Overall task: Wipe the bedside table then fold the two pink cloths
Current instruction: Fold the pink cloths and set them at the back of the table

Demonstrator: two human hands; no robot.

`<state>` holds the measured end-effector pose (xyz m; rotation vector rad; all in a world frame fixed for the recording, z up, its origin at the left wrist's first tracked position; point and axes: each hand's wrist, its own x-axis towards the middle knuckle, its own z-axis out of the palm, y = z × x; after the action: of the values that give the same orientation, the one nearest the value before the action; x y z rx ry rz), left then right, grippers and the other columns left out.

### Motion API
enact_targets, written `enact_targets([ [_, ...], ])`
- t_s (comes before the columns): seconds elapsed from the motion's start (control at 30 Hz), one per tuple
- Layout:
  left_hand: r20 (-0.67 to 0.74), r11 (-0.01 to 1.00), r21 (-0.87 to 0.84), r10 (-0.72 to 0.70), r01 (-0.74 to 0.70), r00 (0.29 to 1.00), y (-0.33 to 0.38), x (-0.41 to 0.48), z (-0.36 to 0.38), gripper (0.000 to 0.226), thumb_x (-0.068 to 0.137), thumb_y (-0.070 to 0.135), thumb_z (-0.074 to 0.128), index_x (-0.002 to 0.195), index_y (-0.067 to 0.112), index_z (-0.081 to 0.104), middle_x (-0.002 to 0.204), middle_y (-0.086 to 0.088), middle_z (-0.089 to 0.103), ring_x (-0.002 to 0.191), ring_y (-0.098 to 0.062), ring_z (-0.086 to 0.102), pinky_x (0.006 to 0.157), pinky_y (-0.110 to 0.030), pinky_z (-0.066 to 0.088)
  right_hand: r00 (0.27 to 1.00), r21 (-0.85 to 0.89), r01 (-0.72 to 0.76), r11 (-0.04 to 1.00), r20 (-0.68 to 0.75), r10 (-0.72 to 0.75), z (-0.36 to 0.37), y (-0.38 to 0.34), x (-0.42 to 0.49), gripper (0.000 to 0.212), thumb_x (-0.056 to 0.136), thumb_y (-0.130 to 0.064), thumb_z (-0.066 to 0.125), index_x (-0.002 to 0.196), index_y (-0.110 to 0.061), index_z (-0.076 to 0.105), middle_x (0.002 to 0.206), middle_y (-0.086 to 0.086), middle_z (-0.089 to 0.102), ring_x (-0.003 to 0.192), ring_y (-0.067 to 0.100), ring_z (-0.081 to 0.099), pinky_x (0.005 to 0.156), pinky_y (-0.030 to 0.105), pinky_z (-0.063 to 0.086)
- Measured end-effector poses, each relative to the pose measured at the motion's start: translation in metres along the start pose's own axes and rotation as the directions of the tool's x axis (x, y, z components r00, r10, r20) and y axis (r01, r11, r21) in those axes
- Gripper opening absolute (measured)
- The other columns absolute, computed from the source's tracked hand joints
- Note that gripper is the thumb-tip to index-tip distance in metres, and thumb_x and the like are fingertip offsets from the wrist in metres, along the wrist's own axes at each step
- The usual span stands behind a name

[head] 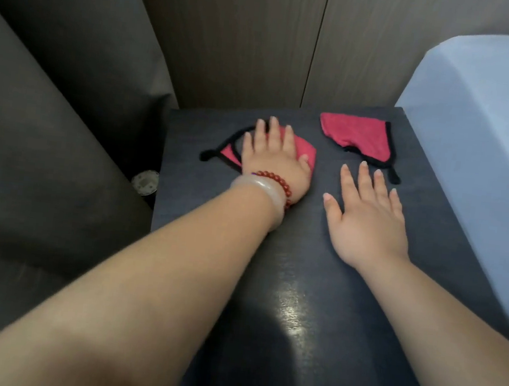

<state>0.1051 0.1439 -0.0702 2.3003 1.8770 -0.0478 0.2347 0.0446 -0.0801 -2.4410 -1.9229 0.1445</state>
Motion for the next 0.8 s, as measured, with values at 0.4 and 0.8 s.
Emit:
enact_targets([
  [0.4, -0.006, 0.965, -0.002, -0.261, 0.261, 0.965, -0.09, 0.009, -0.014, 0.066, 0.097, 0.048, 0.019, 0.155, 0.02, 0.004, 0.163, -0.006, -0.007, 0.148, -0.03, -0.005, 0.119, -0.048, 0.0, 1.0, 0.01, -0.001, 1.0, 0.009, 0.001, -0.002, -0.001, -0.001, 0.062, 0.097, -0.055, 0.009, 0.153, -0.031, 0.0, 0.162, -0.003, -0.006, 0.148, 0.017, -0.008, 0.12, 0.041, -0.002],
  [0.8, 0.001, 0.934, -0.009, -0.357, 0.357, 0.934, -0.11, -0.011, -0.014, 0.068, 0.097, 0.05, 0.02, 0.155, 0.019, 0.005, 0.163, -0.008, -0.005, 0.148, -0.032, -0.003, 0.119, -0.047, 0.002, 1.0, 0.017, 0.0, 1.0, 0.005, 0.0, -0.001, 0.0, 0.001, 0.057, 0.099, -0.046, 0.011, 0.153, -0.029, 0.004, 0.162, -0.003, -0.002, 0.148, 0.018, -0.004, 0.12, 0.041, 0.0],
])
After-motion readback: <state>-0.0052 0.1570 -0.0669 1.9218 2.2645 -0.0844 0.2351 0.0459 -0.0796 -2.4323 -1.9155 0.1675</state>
